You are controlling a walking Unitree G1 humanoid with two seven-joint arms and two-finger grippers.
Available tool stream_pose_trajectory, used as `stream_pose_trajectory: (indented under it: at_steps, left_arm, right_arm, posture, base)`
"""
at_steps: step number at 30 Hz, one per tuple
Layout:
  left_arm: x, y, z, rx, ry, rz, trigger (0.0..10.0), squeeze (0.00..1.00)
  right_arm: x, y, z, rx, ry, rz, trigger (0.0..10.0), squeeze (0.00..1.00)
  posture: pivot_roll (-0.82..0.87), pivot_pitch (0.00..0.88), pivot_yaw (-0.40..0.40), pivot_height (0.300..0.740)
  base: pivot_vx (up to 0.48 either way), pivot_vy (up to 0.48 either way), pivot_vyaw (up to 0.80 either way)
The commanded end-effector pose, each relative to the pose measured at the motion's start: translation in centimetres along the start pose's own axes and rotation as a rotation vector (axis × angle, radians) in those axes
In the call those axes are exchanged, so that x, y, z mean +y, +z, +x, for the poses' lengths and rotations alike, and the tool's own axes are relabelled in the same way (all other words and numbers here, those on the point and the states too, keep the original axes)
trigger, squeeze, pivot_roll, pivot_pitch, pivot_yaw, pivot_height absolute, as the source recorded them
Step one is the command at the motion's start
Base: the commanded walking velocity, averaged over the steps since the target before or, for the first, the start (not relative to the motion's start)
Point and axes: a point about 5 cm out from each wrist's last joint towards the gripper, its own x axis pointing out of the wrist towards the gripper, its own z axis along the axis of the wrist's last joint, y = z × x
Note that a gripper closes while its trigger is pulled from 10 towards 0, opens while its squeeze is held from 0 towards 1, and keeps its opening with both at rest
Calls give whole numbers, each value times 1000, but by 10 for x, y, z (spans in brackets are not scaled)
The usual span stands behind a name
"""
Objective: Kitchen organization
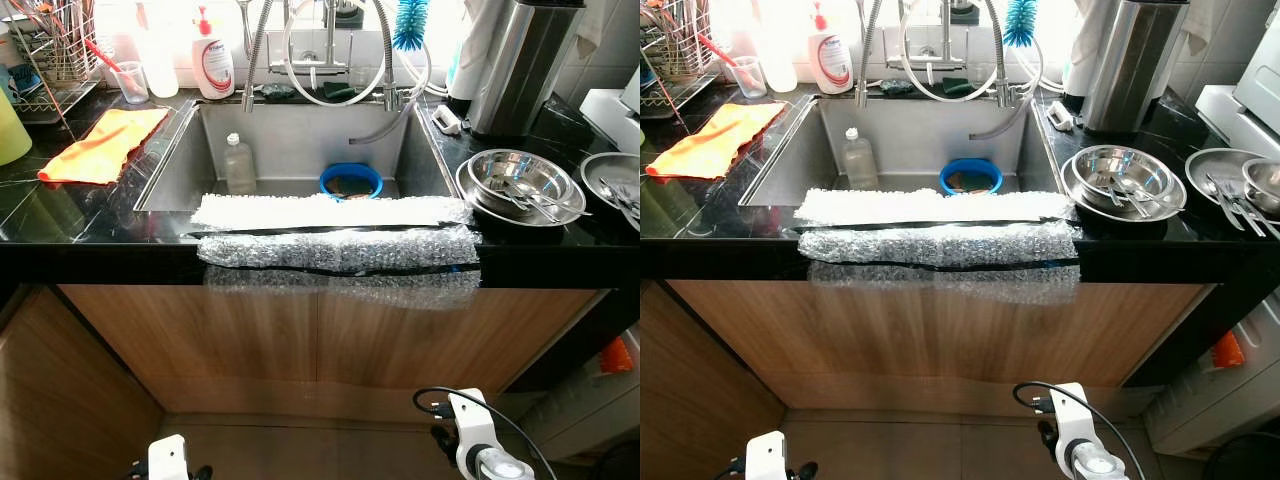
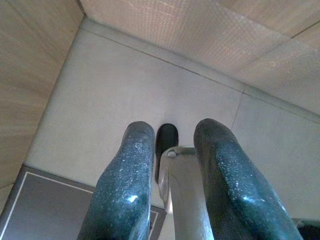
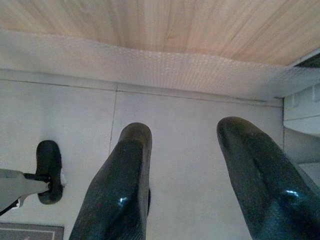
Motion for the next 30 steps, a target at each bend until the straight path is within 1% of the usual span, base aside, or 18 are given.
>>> stream_pose_trajectory:
  at_steps: [1,6,10,14,16,20,21,22,25,27,30]
  left_arm:
    - [6,0,0,6,27,-14,10000,0]
    - [16,-7,-4,21,53,-21,10000,0]
    - [19,-11,-6,27,59,-21,10000,0]
    - [25,-15,-9,37,81,-34,10000,0]
    - [29,-20,-11,53,81,-26,10000,0]
    - [32,-26,-14,71,76,-15,10000,0]
    - [36,-28,-15,76,78,-16,10000,0]
    - [44,-31,-18,79,88,-17,10000,0]
    - [61,-29,-23,66,109,-37,10000,0]
    - [68,-31,-26,79,115,-24,10000,0]
    - [71,-34,-28,99,112,-4,10000,0]
  right_arm:
    - [1,1,0,2,-2,0,10000,0]
    - [2,0,1,7,-2,-2,10000,0]
    - [2,-1,0,9,-3,-3,10000,0]
    - [3,-3,0,8,-8,3,10000,0]
    - [2,-3,0,3,-15,15,10000,0]
    - [0,-3,0,1,-22,18,10000,0]
    - [-1,-3,0,2,-28,20,10000,0]
    - [-1,-3,0,6,-35,22,10000,0]
    - [1,-5,0,10,-40,34,10000,0]
    - [3,-9,-1,13,-47,58,10000,0]
    - [5,-13,-1,21,-56,79,10000,0]
  posture:
    - [-104,0,-7,740]
    - [-89,0,-9,740]
    - [-80,0,-11,740]
    - [-94,0,5,740]
    - [-124,0,26,740]
    - [-130,0,30,740]
    - [-129,0,26,740]
    - [-121,0,26,740]
    - [-153,0,44,740]
    - [-188,0,73,740]
    - [-203,0,87,740]
  base:
    - [0,0,0]
    - [0,0,0]
    - [0,0,0]
    - [0,0,0]
    - [0,0,0]
    - [0,0,0]
    - [0,0,0]
    - [0,0,0]
    - [0,0,0]
    - [0,0,0]
    - [0,0,0]
